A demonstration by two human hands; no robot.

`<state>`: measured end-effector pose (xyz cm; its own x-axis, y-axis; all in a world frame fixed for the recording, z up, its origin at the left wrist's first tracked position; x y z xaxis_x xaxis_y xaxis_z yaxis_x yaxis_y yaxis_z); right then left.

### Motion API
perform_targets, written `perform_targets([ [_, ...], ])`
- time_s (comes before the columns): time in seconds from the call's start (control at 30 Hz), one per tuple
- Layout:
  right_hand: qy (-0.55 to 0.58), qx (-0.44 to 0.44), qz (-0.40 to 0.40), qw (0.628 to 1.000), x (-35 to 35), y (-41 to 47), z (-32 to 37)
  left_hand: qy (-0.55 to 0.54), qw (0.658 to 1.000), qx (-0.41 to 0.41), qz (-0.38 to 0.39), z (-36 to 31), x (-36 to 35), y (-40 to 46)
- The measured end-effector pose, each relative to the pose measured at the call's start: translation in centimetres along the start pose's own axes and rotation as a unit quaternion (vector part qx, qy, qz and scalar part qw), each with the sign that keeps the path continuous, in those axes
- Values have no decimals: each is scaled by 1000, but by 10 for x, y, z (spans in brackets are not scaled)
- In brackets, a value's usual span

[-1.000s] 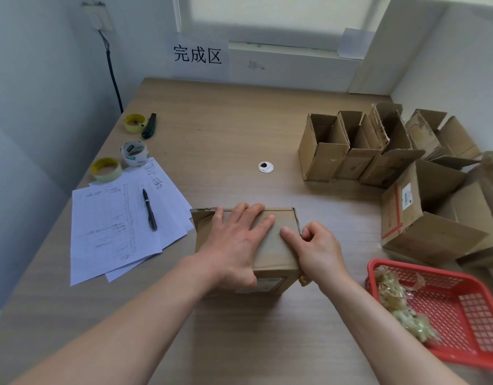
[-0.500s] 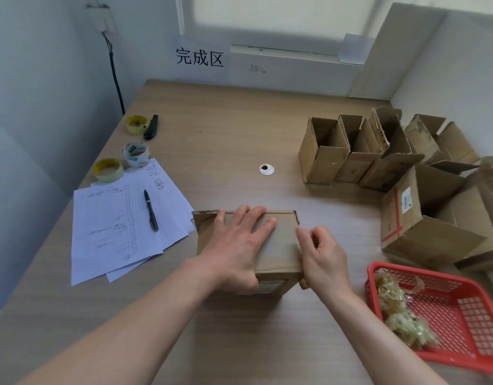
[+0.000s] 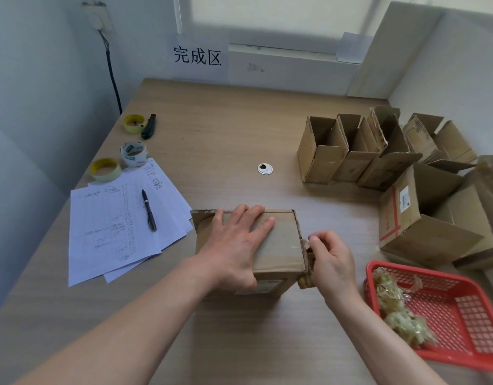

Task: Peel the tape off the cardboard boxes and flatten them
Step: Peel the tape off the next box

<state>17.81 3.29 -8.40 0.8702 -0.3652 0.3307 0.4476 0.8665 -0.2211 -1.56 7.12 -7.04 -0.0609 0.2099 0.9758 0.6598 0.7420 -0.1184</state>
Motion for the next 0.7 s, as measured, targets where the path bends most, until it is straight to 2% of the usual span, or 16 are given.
perform_targets([
  [0.13,37,-29,12,999,1,-1,3,0,1000,0,3,1,0,2],
  [0.3,-58,24,11,998,-3,-8,9,2,1000,-2,-2,2,-1,3],
  [0.37,-45,25,7,999,-4,-8,5,-1,1000,-4,-4,3,-2,2],
  [0.43,29,-12,2,1000,-3,-7,-4,-6,1000,-6,-5,3,-2,1],
  [0.53,178,-134,32,974,-7,-1,-21,-14,1000,-5,-8,3,-2,0],
  [0.63,259,-213,87,938,-14,3,-30,-12,1000,-6,-10,3,-2,-1],
  [0.7,284,-229,88,927,-18,7,-34,-14,1000,-6,-13,3,-3,-1],
])
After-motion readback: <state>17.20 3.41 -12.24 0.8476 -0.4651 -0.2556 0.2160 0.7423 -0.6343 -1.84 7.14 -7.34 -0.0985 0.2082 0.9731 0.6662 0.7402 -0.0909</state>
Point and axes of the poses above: each hand's wrist, its own y-axis towards the middle knuckle, its own x-axis out of the back of the hand, z = x × y, the point moved 5 cm from there along y, towards the middle knuckle, and after that the axes turned 8 degrees about -x, right-handed, at the moved point
